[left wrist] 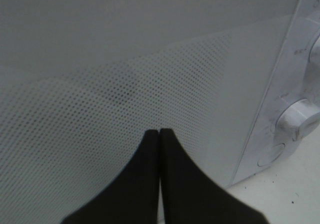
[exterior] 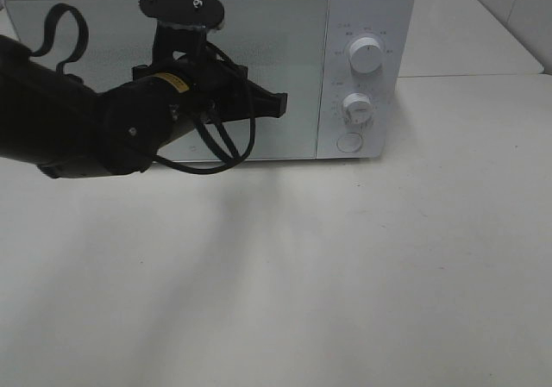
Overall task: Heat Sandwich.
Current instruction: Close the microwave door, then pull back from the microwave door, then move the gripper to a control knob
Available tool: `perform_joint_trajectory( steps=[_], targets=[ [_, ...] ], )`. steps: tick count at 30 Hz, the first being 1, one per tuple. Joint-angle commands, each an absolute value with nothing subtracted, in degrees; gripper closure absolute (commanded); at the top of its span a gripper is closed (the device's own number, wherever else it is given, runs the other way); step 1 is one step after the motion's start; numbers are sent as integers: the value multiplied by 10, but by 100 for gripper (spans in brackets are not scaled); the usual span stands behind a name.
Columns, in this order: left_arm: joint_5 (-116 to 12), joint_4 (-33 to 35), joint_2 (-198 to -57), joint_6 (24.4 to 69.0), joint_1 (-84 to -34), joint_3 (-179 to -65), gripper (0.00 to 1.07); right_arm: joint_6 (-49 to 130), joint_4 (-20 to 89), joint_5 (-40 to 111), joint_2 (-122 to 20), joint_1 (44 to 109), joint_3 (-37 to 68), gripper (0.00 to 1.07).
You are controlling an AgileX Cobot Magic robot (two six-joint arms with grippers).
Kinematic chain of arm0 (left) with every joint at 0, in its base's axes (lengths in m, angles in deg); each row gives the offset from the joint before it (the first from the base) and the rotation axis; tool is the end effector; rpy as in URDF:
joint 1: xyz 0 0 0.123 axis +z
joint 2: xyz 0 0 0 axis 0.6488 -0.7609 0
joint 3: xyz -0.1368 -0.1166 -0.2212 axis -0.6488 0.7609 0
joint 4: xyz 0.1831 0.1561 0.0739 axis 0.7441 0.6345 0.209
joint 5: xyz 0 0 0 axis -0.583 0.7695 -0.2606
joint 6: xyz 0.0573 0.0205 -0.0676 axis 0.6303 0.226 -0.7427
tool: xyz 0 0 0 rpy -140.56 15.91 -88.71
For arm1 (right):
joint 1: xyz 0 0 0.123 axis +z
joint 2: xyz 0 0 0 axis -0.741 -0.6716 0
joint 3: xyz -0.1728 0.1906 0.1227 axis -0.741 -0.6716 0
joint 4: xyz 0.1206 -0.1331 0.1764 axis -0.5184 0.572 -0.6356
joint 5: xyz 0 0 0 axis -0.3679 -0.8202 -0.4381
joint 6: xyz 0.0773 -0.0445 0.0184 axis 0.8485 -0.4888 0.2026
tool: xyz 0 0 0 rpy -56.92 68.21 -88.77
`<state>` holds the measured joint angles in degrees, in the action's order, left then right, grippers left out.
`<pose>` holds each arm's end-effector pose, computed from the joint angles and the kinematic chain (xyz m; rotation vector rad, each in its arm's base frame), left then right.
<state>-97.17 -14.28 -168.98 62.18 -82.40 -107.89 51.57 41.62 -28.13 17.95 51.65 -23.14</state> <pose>0.3131 -0.2471 0.1721 0.3955 1.8468 -0.3059 -0.0055 -0.0101 0.2806 0.0520 2.0150 -0.0321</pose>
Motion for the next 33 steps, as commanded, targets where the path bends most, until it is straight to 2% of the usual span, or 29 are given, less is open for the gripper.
perform_joint_trajectory(
  steps=[1, 7, 10, 12, 13, 14, 15, 16, 17, 20, 28, 33],
  targets=[
    [-973, -145, -1662, 623, -828, -1057, 107, 513, 414, -275, 194, 514, -232, 31],
    [-934, -147, -1611, 622, -827, -1006, 107, 513, 414, -275, 194, 514, -232, 31],
    [-888, -151, -1583, 621, -827, -989, 100, 513, 414, -275, 194, 514, -232, 31],
    [-850, -151, -1570, 621, -827, -983, 84, 513, 414, -275, 194, 514, -232, 31],
    [-814, -153, -1557, 621, -827, -979, 51, 513, 414, -275, 194, 514, -232, 31],
    [-796, -156, -1551, 621, -827, -979, 33, 513, 414, -275, 194, 514, -232, 31],
    [-796, -156, -1551, 621, -827, -979, 33, 513, 414, -275, 194, 514, -232, 31],
    [-779, -158, -1547, 621, -827, -979, 17, 513, 414, -275, 194, 514, -232, 31],
    [-757, -156, -1537, 621, -827, -979, 6, 513, 414, -275, 194, 514, -232, 31],
    [-726, -155, -1528, 621, -827, -979, 7, 513, 414, -275, 194, 514, -232, 31],
    [-608, -97, -1482, 622, -823, -979, 8, 513, 414, -275, 194, 514, -232, 31],
    [-500, -98, -1448, 616, -789, -979, 9, 513, 414, -275, 194, 514, -232, 31]
  ],
)
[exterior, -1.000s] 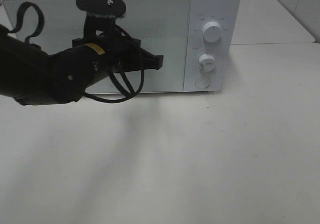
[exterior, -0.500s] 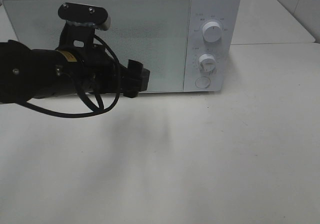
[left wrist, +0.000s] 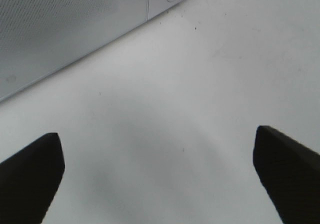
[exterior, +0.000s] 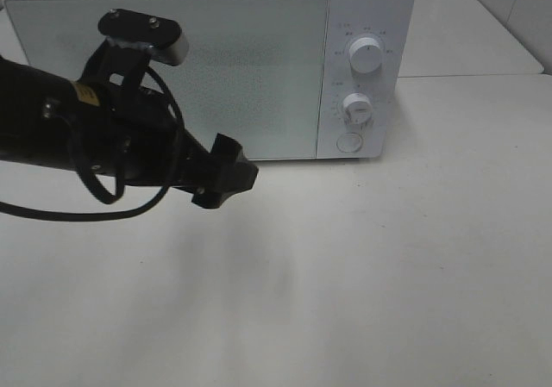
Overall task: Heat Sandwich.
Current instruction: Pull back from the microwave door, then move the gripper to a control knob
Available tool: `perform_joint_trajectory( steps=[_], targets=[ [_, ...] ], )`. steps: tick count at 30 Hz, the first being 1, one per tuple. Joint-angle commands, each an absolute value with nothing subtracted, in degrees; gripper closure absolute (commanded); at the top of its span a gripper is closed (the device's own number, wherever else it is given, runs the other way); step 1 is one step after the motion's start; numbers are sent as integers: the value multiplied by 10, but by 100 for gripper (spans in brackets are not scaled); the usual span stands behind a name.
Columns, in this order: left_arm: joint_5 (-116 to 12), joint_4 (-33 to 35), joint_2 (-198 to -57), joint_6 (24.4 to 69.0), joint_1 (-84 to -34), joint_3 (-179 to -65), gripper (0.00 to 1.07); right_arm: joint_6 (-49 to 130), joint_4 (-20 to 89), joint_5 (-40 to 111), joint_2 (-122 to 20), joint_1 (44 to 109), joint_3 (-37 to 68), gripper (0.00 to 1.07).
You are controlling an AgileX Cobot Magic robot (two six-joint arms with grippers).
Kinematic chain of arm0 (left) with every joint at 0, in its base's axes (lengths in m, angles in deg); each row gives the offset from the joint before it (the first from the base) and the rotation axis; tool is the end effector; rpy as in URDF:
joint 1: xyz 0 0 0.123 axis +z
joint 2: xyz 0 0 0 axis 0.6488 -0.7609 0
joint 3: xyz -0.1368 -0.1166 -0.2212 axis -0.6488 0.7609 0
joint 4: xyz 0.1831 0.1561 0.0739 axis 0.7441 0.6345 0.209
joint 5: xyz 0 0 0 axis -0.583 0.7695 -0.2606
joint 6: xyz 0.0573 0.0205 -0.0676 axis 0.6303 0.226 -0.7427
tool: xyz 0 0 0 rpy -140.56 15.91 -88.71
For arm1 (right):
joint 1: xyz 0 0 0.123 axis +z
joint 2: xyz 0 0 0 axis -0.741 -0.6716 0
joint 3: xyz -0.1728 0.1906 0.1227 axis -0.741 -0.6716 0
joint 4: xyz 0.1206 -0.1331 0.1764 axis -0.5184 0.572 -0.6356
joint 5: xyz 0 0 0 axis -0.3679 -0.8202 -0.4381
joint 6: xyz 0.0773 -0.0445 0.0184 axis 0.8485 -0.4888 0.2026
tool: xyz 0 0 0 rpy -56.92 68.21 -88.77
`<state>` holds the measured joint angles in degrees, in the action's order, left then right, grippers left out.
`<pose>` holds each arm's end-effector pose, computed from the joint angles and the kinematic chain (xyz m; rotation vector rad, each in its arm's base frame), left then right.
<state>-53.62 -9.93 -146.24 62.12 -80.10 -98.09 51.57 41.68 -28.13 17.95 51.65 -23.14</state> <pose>0.2323 -0.2006 0.2133 0.7272 2.2793 -0.4649 -0.0055 -0.0102 0.2806 0.0520 2.0149 -0.0333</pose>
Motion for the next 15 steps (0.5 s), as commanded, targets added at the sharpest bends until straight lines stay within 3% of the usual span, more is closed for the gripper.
perform_joint_trajectory(
  steps=[1, 9, 13, 15],
  targets=[
    [-455, -98, -1434, 616, -768, -979, 9, 513, 414, -275, 194, 514, -232, 31],
    [-312, -87, -1385, 617, -667, -979, 9, 513, 414, -275, 194, 514, -232, 31],
    [-215, -79, -1346, 617, -555, -979, 9, 513, 414, -275, 194, 514, -232, 31],
    [-203, -75, -1339, 617, -540, -979, 9, 513, 414, -275, 194, 514, -232, 31]
  ],
)
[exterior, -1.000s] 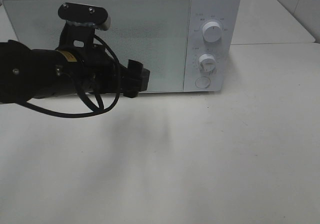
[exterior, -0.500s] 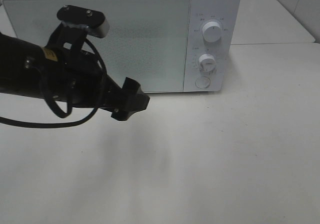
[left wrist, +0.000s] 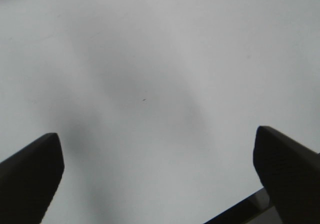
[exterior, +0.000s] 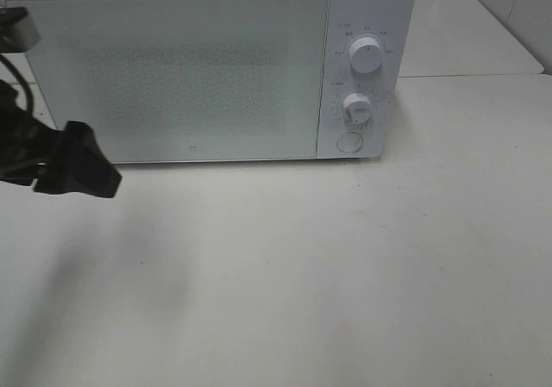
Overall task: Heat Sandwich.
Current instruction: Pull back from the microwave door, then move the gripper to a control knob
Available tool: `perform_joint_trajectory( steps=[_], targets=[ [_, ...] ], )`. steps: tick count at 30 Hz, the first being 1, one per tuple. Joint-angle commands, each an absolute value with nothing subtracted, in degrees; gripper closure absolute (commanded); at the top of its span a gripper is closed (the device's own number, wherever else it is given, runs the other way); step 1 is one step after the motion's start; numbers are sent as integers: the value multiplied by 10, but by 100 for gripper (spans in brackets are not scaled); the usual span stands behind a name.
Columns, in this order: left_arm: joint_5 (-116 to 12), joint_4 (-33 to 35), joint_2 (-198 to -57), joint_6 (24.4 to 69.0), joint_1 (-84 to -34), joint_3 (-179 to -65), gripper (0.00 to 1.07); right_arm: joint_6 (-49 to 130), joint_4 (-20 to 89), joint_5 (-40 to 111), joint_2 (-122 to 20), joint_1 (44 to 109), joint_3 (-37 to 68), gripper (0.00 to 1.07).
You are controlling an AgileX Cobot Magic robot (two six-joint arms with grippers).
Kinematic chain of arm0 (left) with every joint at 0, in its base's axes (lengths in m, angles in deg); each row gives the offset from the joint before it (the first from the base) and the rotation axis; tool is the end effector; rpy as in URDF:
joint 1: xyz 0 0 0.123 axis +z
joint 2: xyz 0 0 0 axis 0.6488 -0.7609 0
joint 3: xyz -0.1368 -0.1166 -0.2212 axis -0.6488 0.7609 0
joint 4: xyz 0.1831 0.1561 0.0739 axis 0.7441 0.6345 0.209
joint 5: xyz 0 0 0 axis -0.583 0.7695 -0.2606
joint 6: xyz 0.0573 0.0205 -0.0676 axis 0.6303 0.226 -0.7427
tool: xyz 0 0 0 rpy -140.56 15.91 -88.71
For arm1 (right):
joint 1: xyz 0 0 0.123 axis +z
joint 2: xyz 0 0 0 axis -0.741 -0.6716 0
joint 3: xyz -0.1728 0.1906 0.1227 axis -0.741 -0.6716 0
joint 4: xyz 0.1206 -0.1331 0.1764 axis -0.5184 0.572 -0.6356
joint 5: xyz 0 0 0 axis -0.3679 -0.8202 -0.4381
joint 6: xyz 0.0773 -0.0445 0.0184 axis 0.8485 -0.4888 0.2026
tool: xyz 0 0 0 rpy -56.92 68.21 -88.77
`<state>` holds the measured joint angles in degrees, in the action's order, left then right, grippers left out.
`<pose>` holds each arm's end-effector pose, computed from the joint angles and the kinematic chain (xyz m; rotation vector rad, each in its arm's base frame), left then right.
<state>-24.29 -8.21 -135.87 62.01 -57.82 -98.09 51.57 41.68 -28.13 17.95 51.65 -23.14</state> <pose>0.2337 -0.0969 0.2403 0.4890 2.6161 -0.4339 -0.0055 -0.0102 0.2806 0.0520 2.0149 -0.0333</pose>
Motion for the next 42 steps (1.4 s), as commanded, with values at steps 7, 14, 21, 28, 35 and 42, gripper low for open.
perform_joint_trajectory(
  steps=[7, 14, 21, 28, 35, 42],
  targets=[
    [-139, -47, -1293, 591, -417, -979, 9, 513, 414, -275, 194, 514, -232, 31],
    [-116, 22, -1245, 531, -367, -979, 9, 513, 414, -275, 194, 514, -232, 31],
    [-87, 92, -1178, 476, -367, -967, 9, 513, 414, -275, 194, 514, -232, 31],
    [-96, 94, -1062, 488, -367, -904, 9, 513, 414, -275, 194, 514, -232, 31],
    [-71, 112, -931, 488, -367, -870, 9, 513, 414, -275, 194, 514, -232, 31],
    [-39, 118, -790, 488, -367, -845, 9, 513, 414, -275, 194, 514, -232, 32]
  ],
)
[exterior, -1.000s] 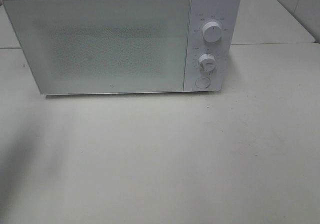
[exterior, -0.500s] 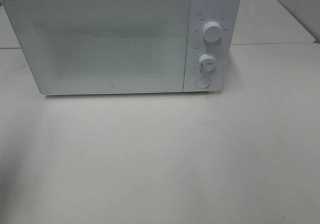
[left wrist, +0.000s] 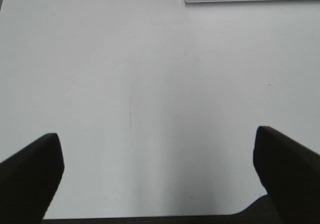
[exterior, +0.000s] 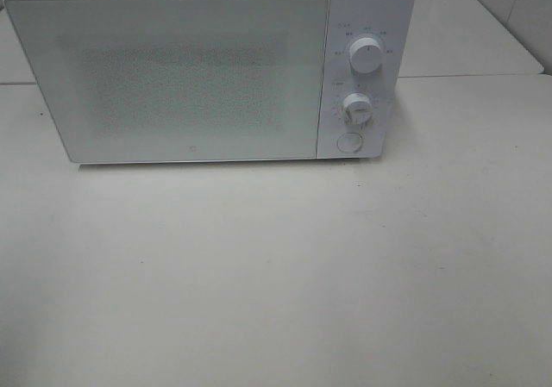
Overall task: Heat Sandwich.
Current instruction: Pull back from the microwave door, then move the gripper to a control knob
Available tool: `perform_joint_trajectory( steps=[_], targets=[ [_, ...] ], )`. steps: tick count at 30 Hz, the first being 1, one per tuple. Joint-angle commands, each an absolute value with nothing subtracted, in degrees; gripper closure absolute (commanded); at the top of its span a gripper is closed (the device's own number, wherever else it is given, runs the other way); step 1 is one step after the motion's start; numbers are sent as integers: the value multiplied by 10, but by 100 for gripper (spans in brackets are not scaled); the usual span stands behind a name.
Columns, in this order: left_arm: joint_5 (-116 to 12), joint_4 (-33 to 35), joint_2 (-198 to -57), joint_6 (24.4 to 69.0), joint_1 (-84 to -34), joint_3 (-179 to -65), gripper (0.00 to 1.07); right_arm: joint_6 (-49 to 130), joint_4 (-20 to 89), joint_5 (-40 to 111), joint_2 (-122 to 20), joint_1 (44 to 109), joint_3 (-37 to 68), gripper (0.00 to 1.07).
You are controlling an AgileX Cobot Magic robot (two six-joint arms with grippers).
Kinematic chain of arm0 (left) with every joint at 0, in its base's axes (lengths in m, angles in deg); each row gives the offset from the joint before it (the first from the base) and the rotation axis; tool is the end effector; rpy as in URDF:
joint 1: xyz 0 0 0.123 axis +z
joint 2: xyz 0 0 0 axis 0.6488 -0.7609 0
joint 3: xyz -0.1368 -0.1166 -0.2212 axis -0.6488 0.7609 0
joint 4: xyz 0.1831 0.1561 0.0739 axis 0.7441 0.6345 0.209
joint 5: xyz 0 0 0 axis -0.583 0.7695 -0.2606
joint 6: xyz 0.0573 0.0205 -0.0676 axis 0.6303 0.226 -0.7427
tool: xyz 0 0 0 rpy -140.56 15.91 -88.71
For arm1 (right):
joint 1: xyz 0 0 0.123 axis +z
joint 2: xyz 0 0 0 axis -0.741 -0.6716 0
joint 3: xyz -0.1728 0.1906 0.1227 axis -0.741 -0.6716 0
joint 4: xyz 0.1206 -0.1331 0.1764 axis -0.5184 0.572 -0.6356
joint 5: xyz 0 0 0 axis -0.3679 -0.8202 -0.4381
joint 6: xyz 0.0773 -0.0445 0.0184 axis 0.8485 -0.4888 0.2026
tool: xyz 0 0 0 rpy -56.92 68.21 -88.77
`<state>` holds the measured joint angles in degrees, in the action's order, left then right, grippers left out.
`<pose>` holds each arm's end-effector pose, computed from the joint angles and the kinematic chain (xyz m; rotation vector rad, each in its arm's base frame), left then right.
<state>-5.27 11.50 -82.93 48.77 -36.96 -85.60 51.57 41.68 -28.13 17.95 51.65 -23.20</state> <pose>0.0621 -0.0015 0.2975 0.0340 2.3148 -0.0036 -0.0053 -0.0102 0.2804 0.0520 2.0159 -0.0334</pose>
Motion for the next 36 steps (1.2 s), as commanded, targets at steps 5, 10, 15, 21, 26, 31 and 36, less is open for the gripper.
perform_joint_trajectory(
  steps=[5, 10, 15, 21, 26, 31, 36],
  targets=[
    [-6, 111, -729, 486, -367, -833, 9, 513, 414, -275, 194, 514, -232, 32],
    [-21, 112, -665, 481, -367, -811, 9, 513, 414, -275, 194, 514, -232, 32],
    [-34, 110, -610, 479, -367, -799, 9, 513, 414, -275, 194, 514, -232, 32],
    [-34, 111, -567, 476, -367, -799, 9, 513, 414, -275, 194, 514, -232, 32],
    [-34, 111, -569, 474, -367, -799, 9, 513, 414, -275, 193, 514, -232, 32],
    [-34, 111, -569, 472, -367, -799, 9, 512, 414, -275, 190, 514, -232, 32],
    [-34, 111, -570, 472, -367, -799, 9, 512, 414, -275, 190, 514, -232, 32]
  ],
)
